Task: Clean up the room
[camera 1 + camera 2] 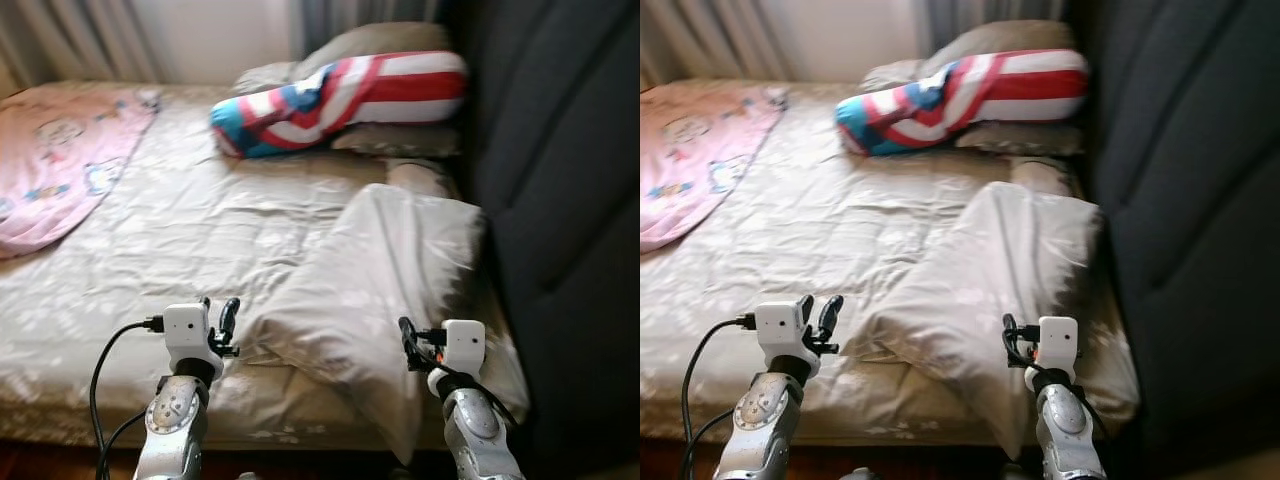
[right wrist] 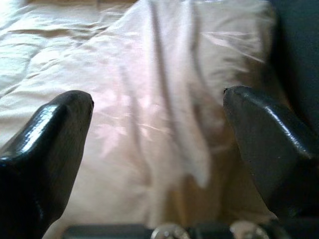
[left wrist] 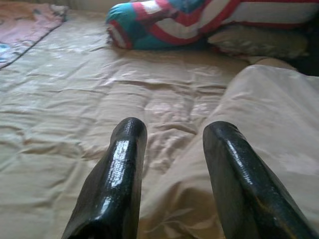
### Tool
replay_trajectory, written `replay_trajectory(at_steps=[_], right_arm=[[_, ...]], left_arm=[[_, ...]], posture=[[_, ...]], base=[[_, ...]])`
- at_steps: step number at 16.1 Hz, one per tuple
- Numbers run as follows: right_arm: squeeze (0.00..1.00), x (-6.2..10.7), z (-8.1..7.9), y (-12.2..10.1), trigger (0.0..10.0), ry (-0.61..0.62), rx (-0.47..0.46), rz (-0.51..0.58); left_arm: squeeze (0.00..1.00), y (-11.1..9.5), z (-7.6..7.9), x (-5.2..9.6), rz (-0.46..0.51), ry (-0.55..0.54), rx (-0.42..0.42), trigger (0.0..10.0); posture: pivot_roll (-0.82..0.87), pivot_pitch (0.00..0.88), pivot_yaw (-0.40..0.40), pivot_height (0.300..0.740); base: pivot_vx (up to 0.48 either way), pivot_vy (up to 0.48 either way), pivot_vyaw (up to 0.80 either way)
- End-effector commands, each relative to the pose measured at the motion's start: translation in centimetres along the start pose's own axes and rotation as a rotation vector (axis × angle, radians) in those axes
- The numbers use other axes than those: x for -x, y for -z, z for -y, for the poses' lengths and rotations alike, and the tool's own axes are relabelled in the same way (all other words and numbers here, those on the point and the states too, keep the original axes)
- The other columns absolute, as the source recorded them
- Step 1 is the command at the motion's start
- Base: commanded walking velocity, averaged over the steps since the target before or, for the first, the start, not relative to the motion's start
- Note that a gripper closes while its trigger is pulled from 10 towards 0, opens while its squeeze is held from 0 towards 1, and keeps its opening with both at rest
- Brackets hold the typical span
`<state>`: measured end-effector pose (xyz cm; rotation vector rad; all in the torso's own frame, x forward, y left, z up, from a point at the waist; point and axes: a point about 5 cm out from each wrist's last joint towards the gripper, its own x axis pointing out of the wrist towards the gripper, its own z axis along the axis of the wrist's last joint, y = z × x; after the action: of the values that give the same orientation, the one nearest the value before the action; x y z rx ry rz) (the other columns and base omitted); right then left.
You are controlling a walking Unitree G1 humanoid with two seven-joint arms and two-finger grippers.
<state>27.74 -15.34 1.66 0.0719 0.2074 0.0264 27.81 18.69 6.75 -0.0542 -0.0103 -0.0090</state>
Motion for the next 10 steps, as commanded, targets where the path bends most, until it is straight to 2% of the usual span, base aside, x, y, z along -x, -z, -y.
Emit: replay_trajectory(at_steps=[1, 5, 7, 8, 10], right_arm=[[0.00, 0.0, -0.2, 0.3, 10.0, -0.010, 0.002, -0.022], [0.00, -0.5, 0.0, 0.9, 10.0, 0.034, 0.002, -0.098], [0.00, -1.0, 0.1, 1.4, 10.0, 0.056, 0.011, -0.172], [0.00, -1.0, 0.3, 2.3, 10.0, 0.087, 0.046, -0.272], [0.00, -1.3, 0.5, 2.4, 10.0, 0.121, 0.014, -0.312]], left_arm=[[0.00, -0.2, -0.2, -0.1, 0.005, -0.002, 0.008, 10.0], [0.00, -0.2, -0.2, 0.1, 0.004, 0.004, 0.008, 10.0], [0.00, -0.3, -0.5, 0.2, 0.005, 0.004, 0.004, 10.0], [0.00, -0.4, -0.6, 0.2, 0.006, 0.006, 0.001, 10.0], [0.00, -0.5, -0.6, 0.3, 0.006, 0.010, -0.005, 10.0]], posture=[[0.00, 0.069, -0.006, 0.666], [0.01, 0.055, 0.001, 0.666], [0.02, 0.052, 0.007, 0.666], [0.02, 0.056, 0.014, 0.666], [0.04, 0.073, 0.024, 0.666]], base=[[0.000, 0.000, 0.00], [0.000, 0.000, 0.00], [0.000, 0.000, 0.00], [0.000, 0.000, 0.00], [0.000, 0.000, 0.00]])
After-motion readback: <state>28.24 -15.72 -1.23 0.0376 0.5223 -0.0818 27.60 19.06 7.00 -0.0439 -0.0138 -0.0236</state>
